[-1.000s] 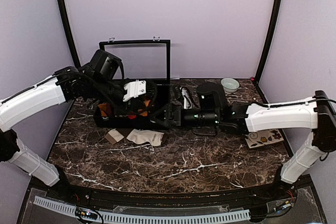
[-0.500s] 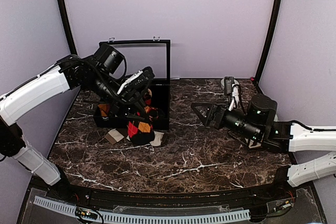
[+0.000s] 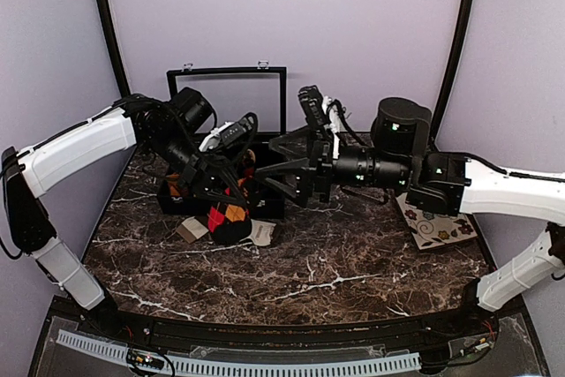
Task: Roll the socks
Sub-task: Roll the sock.
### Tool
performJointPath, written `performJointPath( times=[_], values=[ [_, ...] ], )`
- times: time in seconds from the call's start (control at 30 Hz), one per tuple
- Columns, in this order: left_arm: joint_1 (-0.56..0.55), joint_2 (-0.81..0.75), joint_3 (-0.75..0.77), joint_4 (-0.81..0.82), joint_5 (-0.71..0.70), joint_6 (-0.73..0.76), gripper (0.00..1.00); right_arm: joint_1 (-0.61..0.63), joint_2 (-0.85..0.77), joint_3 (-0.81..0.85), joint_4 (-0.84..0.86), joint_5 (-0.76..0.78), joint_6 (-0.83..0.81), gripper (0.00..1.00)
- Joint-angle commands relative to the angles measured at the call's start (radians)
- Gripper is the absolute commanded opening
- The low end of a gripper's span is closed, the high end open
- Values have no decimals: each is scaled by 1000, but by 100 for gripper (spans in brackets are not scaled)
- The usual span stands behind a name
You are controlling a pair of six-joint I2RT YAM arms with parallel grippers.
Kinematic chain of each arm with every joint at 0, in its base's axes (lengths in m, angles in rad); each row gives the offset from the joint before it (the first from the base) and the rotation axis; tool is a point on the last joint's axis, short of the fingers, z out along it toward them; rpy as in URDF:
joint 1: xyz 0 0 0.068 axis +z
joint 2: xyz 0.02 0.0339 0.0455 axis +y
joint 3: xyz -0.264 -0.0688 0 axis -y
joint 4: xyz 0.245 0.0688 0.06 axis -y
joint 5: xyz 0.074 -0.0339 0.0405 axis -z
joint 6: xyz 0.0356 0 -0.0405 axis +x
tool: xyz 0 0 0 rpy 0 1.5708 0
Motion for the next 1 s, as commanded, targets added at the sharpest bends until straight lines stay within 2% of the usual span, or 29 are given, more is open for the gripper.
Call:
performJointPath(
  times=[0.0,0.2,0.4,0.47,0.57,0.6,0.77,0.97],
  values=[
    [0,-33,1,-84,102,48,0,11,109,136,-148,-248,-121,85],
    [0,-54,-17,-85,109,45,0,13,181,217,-237,-268,-158,74],
    [0,-72,-21,-80,108,39,0,13,164,187,-214,-247,-144,54],
    [0,-74,-16,-83,105,43,0,13,164,190,-231,-227,-141,37],
    [0,-76,-5,-88,91,47,0,11,177,207,-248,-203,-121,5],
    [2,-77,-1,-85,81,44,0,11,182,212,-252,-192,-114,0],
    [1,-79,39,-70,-24,37,6,13,216,226,-224,-113,-36,0],
    [1,-128,22,81,-262,-36,11,30,253,221,-124,121,103,0]
  ],
)
